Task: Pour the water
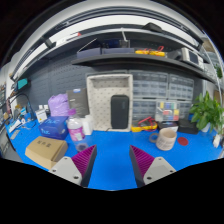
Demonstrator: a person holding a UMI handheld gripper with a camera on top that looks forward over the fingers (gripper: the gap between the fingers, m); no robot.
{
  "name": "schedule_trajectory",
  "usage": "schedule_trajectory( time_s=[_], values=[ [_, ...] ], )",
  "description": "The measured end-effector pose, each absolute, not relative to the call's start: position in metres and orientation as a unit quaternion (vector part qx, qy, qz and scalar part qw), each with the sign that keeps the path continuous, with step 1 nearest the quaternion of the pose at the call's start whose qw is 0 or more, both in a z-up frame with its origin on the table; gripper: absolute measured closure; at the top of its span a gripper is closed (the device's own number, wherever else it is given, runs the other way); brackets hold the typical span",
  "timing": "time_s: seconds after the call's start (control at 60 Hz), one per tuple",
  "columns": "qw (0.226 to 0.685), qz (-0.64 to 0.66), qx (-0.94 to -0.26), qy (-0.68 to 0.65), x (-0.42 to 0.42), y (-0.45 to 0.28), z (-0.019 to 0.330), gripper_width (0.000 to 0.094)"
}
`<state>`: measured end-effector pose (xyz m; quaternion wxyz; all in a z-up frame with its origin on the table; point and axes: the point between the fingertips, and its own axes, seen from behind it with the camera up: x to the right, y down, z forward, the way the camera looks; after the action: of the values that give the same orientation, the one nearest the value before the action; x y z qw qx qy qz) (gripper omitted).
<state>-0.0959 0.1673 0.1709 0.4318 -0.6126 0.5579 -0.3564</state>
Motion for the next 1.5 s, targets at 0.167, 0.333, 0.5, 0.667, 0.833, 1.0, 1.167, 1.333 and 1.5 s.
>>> schedule_trajectory(
  time_s=[0.167,0.333,0.5,0.667,0.833,1.0,1.167,1.333,1.5],
  values=[
    [0.445,-0.338,-0.624,0.547,-0.080,0.250,0.146,0.0276],
    [0.462,-0.332,-0.614,0.546,-0.044,0.295,0.133,0.0275],
    [0.467,-0.338,-0.601,0.553,-0.003,0.315,0.122,0.0282],
    [0.478,-0.351,-0.601,0.536,0.033,0.333,0.113,0.0282],
    [0.484,-0.370,-0.599,0.520,0.056,0.338,0.107,0.0375],
    [0.492,-0.386,-0.589,0.512,0.060,0.336,0.109,0.0559],
    [0.498,-0.374,-0.578,0.528,0.063,0.331,0.108,0.0594],
    [0.510,-0.325,-0.549,0.577,0.067,0.304,0.112,0.0595],
    [0.549,-0.245,-0.474,0.644,0.077,0.248,0.131,0.0594]
  ],
)
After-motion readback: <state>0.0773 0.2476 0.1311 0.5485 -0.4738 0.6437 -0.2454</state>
